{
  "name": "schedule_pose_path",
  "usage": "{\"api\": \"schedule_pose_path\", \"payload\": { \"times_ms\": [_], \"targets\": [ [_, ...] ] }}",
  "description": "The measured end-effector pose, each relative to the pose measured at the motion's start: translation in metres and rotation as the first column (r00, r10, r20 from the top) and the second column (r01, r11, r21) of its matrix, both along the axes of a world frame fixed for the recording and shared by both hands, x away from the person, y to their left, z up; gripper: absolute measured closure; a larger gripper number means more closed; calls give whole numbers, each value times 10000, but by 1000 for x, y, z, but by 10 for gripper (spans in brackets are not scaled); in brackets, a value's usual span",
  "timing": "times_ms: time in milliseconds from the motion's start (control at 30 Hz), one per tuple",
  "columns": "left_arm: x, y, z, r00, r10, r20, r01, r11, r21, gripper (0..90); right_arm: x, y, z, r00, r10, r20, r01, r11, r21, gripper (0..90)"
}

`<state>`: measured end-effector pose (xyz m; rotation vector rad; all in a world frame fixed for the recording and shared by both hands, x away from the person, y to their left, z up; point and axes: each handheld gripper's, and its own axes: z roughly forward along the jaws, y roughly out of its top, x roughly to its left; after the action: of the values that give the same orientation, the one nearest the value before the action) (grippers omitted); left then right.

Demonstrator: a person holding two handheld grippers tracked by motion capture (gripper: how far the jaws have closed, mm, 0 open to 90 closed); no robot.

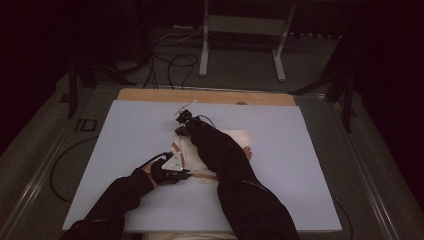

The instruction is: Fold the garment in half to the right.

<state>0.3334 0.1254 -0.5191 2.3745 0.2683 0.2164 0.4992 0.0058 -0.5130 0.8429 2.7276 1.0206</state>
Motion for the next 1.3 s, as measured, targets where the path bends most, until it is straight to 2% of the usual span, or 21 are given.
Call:
{"api": "schedule_pose_path", "payload": {
  "times_ms": [33, 267, 567, 667, 800, 1000, 1100, 1200, 1233, 1300],
  "targets": [
    [0, 0, 0, 10000, 2, -57, -2, 10000, -34, 853, -1, -2, 3, 10000, 4, -54, -3, 9998, 192, 875],
    [0, 0, 1, 10000, -63, -9, 63, 10000, -15, 855, -4, -5, 12, 9997, 119, 210, -125, 9996, 272, 876],
    [-1, 1, 9, 9993, -289, 235, 284, 9993, 223, 856, -7, -11, 19, 9988, 236, 426, -254, 9988, 424, 877],
    [-1, 2, 12, 9994, -234, 237, 231, 9997, 118, 856, -8, -12, 21, 9987, 222, 458, -241, 9988, 426, 877],
    [-1, 1, 14, 9990, -356, 256, 348, 9989, 307, 856, -8, -14, 26, 9981, 268, 556, -294, 9985, 461, 877],
    [-1, 0, 17, 9988, -354, 332, 343, 9989, 321, 856, -9, -19, 32, 9971, 209, 725, -250, 9981, 563, 877],
    [-3, -3, 20, 9981, -450, 411, 428, 9977, 528, 856, -12, -24, 36, 9972, 151, 732, -204, 9972, 719, 877],
    [-3, -5, 22, 9977, -510, 453, 485, 9973, 559, 855, -13, -27, 37, 9961, 238, 848, -292, 9976, 635, 877],
    [-4, -6, 25, 9962, -632, 600, 594, 9962, 641, 855, -13, -29, 39, 9964, 115, 842, -177, 9972, 732, 877],
    [-4, -7, 27, 9964, -622, 571, 588, 9965, 595, 855, -13, -30, 41, 9968, 50, 803, -114, 9967, 806, 877]
  ]
}}
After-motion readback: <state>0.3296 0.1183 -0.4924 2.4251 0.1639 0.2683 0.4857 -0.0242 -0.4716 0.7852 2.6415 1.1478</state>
